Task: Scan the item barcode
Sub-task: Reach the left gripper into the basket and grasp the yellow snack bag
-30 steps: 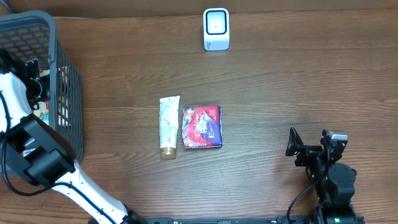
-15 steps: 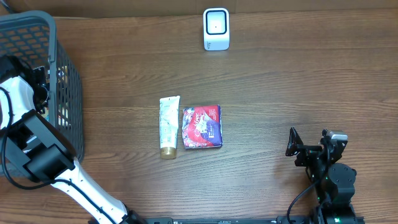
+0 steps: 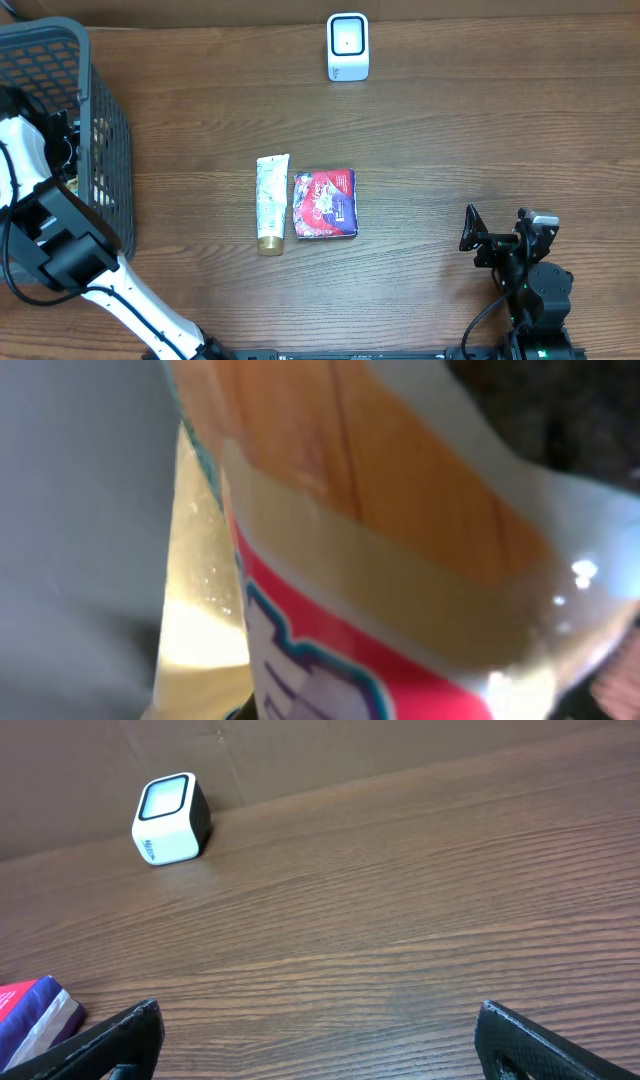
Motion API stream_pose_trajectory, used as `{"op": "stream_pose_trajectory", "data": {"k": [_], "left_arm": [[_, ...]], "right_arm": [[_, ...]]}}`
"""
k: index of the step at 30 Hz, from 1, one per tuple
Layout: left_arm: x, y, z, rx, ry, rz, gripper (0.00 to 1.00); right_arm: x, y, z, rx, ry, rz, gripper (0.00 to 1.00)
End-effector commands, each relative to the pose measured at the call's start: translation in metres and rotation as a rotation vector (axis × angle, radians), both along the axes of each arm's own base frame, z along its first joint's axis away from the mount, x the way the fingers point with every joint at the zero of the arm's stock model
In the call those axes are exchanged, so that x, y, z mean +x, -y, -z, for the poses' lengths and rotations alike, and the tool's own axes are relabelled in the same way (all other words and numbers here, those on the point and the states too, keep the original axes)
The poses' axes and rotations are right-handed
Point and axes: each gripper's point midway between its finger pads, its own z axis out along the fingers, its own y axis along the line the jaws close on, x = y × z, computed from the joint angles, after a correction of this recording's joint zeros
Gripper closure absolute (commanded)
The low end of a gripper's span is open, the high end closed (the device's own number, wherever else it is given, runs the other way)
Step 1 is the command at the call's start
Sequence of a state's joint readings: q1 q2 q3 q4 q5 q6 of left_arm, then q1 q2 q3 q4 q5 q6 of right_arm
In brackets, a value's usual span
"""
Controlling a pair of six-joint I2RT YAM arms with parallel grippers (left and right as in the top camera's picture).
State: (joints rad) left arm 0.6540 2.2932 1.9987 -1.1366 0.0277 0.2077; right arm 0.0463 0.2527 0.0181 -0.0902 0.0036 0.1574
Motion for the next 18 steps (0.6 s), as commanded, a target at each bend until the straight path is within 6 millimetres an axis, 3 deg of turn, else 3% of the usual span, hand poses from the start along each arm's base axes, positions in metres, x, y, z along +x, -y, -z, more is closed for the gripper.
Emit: {"op": "stream_pose_trajectory", "data": {"k": [1, 6, 12, 15, 16, 18], "left_arm": [[0.022, 0.005, -0.056, -0.034, 0.134, -0.004, 0.96], [0.025, 0.028, -0.176, -0.028, 0.34, 0.031, 0.96], [-0.002, 0.08, -0.308, -0.005, 0.618, 0.058, 0.96], [-0.024, 0.101, -0.352, 0.027, 0.712, 0.062, 0.96], [-0.041, 0.117, -0.37, 0.029, 0.745, 0.051, 0.96], [-0.051, 0.141, -0.382, 0.003, 0.77, 0.102, 0.96]], "right_arm": [[0.0, -0.002, 0.003, 0.003, -0.004, -0.01, 0.0], [0.0, -0.002, 0.003, 0.003, -0.004, -0.01, 0.0], [0.0, -0.002, 0.003, 0.003, -0.004, -0.01, 0.0], [0.0, -0.002, 0.003, 0.003, -0.003, -0.01, 0.0], [0.0, -0.002, 0.002, 0.004, 0.001, -0.01, 0.0], [0.0, -0.002, 0.002, 0.004, 0.003, -0.01, 0.0]]}}
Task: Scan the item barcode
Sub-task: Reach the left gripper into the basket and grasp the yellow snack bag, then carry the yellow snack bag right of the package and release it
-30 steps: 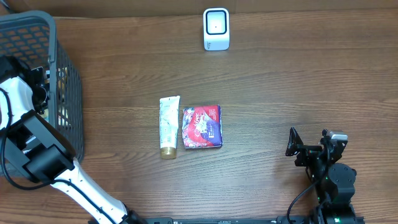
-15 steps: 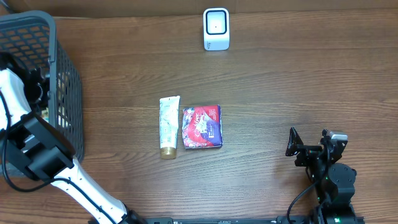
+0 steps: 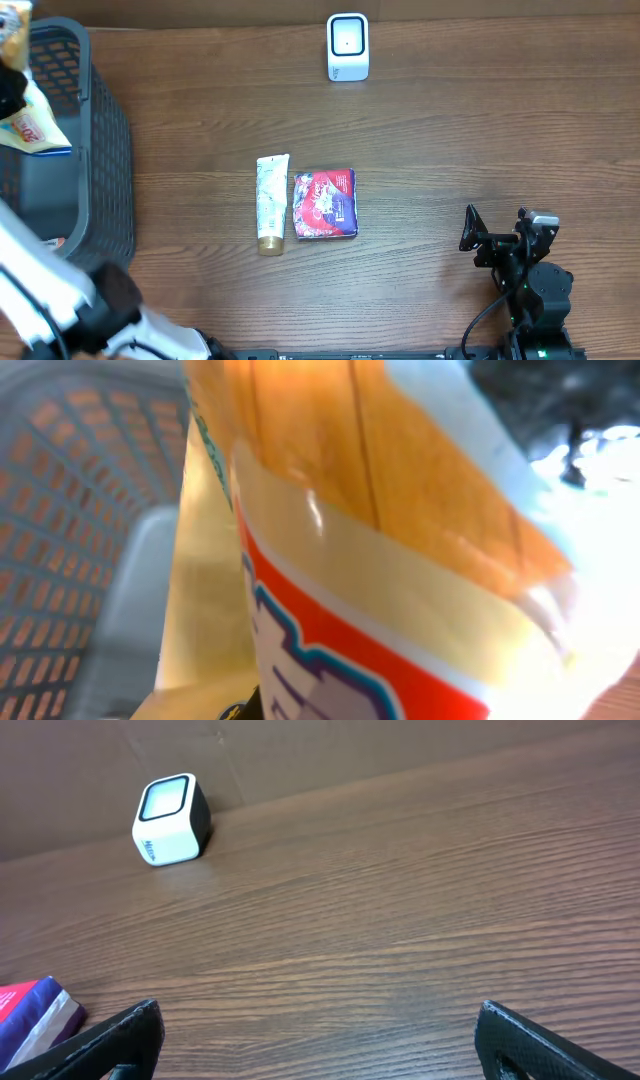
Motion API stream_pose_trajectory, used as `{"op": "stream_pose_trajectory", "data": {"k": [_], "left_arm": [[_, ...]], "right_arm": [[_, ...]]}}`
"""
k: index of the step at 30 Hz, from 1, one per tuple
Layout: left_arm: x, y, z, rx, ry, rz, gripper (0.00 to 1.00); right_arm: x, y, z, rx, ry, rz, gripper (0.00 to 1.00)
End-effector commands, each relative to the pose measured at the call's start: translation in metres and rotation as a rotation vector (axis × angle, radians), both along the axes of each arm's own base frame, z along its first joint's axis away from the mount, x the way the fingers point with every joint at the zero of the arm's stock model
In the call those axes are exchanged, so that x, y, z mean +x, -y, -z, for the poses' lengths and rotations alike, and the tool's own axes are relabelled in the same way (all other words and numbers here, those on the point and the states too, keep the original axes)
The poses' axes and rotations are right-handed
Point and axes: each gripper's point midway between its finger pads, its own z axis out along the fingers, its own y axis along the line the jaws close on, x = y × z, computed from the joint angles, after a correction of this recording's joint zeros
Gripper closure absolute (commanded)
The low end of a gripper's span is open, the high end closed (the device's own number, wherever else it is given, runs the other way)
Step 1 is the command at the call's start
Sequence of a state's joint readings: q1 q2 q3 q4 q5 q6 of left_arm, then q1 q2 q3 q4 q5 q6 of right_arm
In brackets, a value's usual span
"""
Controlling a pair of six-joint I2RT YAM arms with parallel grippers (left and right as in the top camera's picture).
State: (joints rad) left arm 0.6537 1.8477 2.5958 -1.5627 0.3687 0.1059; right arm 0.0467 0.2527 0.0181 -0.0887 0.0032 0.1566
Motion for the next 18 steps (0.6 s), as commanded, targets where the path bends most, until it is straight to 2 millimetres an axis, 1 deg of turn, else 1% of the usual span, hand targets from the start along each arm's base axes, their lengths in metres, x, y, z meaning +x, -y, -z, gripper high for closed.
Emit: {"op": "stream_pose_trajectory", "data": {"k": [1, 4, 7, 9, 15, 17, 18], "left_arm": [[-0.018, 0.052, -0.032, -0.052, 0.087, 0.105, 0.96], [-0.025, 0.086, -0.042, -0.03, 0.1, 0.196, 0.96], [-0.025, 0.115, -0.049, -0.028, 0.121, 0.277, 0.96], [-0.023, 0.139, -0.05, -0.041, 0.125, 0.351, 0.96], [-0.021, 0.212, -0.038, -0.088, 0.068, 0.567, 0.96], [-0.021, 0.232, -0.033, -0.094, 0.046, 0.626, 0.96], [-0.02, 0.239, -0.029, -0.09, 0.033, 0.644, 0.96]], "right_arm": [[0.0, -0.002, 0.002, 0.005, 0.002, -0.009, 0.0], [0.0, -0.002, 0.002, 0.004, 0.002, -0.009, 0.0], [0.0, -0.002, 0.002, 0.005, 0.002, -0.009, 0.0], [0.0, -0.002, 0.002, 0.005, 0.002, -0.01, 0.0], [0.0, -0.002, 0.002, 0.005, 0.002, -0.009, 0.0], [0.0, -0.002, 0.002, 0.005, 0.003, -0.009, 0.0], [0.0, -0.002, 0.002, 0.005, 0.004, -0.009, 0.0]]}}
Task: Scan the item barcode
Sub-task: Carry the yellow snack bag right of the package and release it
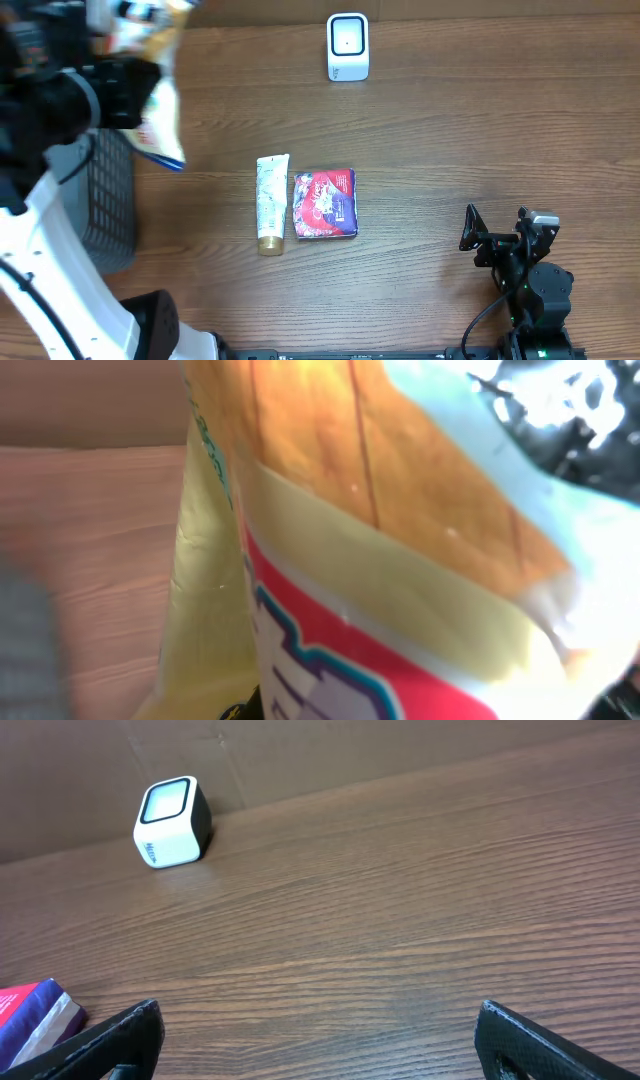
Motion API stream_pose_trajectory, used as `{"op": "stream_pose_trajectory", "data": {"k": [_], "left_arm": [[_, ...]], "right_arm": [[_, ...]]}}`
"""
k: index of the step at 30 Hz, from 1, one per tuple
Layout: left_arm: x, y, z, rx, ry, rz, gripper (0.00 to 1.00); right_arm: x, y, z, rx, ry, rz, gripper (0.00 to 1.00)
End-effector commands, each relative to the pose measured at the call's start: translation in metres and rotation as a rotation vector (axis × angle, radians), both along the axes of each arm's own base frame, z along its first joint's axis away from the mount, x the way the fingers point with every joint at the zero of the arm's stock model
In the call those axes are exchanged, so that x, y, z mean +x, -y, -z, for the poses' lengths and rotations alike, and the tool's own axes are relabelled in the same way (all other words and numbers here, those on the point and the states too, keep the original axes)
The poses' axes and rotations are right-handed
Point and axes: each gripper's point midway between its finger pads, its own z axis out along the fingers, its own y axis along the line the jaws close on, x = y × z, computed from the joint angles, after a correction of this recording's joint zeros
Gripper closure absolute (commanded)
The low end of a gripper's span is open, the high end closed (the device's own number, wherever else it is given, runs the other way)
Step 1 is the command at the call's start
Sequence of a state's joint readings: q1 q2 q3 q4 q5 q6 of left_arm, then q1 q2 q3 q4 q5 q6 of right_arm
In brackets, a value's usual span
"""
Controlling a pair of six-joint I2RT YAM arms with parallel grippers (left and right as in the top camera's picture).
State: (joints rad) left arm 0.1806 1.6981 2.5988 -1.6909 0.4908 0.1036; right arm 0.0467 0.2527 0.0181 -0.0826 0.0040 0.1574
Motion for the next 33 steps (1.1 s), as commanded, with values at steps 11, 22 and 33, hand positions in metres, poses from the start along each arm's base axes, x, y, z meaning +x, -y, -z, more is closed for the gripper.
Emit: {"op": "stream_pose_trajectory", "data": {"k": [11, 22, 33], "left_arm": [[0.016, 0.103, 0.078, 0.115, -0.178, 0.282, 0.96], [0.022, 0.162, 0.226, 0.151, -0.398, 0.411, 0.96], [-0.032, 0.206, 0.343, 0.161, -0.524, 0.541, 0.96]], "right_arm": [[0.0, -0.002, 0.002, 0.004, 0.004, -0.01, 0.0], [0.0, -0.002, 0.001, 0.004, 0.004, -0.01, 0.0], [0.001, -0.002, -0.001, 0.005, 0.016, -0.01, 0.0]]}}
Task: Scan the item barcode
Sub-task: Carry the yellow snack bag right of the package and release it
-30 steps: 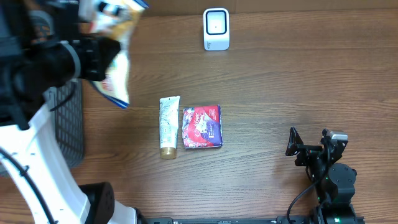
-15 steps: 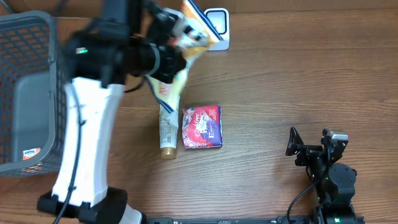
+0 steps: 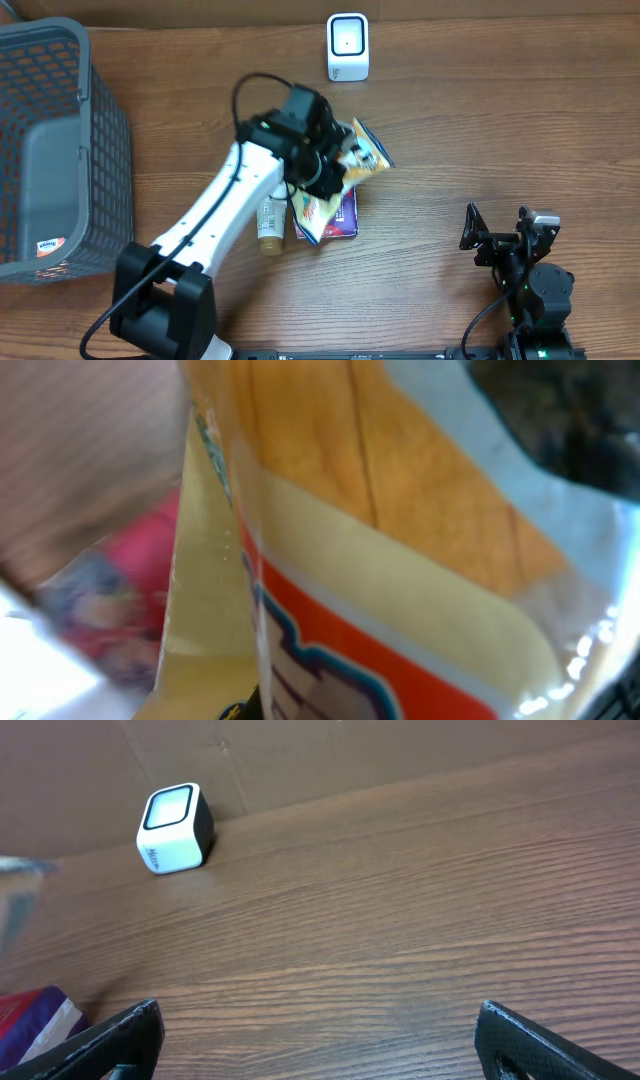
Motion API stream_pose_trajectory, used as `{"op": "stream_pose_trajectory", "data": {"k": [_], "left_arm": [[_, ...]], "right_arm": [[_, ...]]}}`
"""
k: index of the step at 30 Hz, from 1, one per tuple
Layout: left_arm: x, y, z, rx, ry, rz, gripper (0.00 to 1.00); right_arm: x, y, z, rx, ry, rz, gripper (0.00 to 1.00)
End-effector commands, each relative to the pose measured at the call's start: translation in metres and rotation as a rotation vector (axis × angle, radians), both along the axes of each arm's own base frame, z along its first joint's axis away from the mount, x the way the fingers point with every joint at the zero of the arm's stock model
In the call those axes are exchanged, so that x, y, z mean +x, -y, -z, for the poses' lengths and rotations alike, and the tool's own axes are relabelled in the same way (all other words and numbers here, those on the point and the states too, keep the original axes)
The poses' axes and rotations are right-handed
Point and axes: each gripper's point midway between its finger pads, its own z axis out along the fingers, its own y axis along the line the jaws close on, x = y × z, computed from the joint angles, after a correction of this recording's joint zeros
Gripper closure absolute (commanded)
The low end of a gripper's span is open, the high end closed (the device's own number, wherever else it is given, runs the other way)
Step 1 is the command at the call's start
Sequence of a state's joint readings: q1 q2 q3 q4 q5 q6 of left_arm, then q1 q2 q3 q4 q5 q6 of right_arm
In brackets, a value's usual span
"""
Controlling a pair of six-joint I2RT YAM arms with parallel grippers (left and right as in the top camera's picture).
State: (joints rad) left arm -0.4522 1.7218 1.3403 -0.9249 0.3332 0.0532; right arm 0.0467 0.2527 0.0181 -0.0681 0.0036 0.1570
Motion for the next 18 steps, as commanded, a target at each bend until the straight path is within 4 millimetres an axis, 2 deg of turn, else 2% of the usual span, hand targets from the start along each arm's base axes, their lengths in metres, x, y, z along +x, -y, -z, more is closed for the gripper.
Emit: {"op": "stream_pose_trajectory", "data": {"k": [1, 10, 13, 18], "left_arm": [[-0.017, 0.02, 0.012, -0.037, -0.013, 0.049, 0.96], [-0.031, 0.073, 0.002, -0.148, 0.059, 0.184, 0.95], [-0.032, 0.077, 0.002, -0.149, 0.069, 0.193, 0.91], [-0.02, 0.067, 0.006, -0.091, 0.089, 0.105, 0.94]], "right_arm": [[0.0, -0.002, 0.002, 0.004, 0.001, -0.01, 0.0], [0.0, -0.002, 0.002, 0.004, 0.001, -0.01, 0.0], [0.0, -0.002, 0.002, 0.004, 0.001, -0.01, 0.0], [0.0, -0.002, 0.002, 0.004, 0.001, -0.01, 0.0]]}}
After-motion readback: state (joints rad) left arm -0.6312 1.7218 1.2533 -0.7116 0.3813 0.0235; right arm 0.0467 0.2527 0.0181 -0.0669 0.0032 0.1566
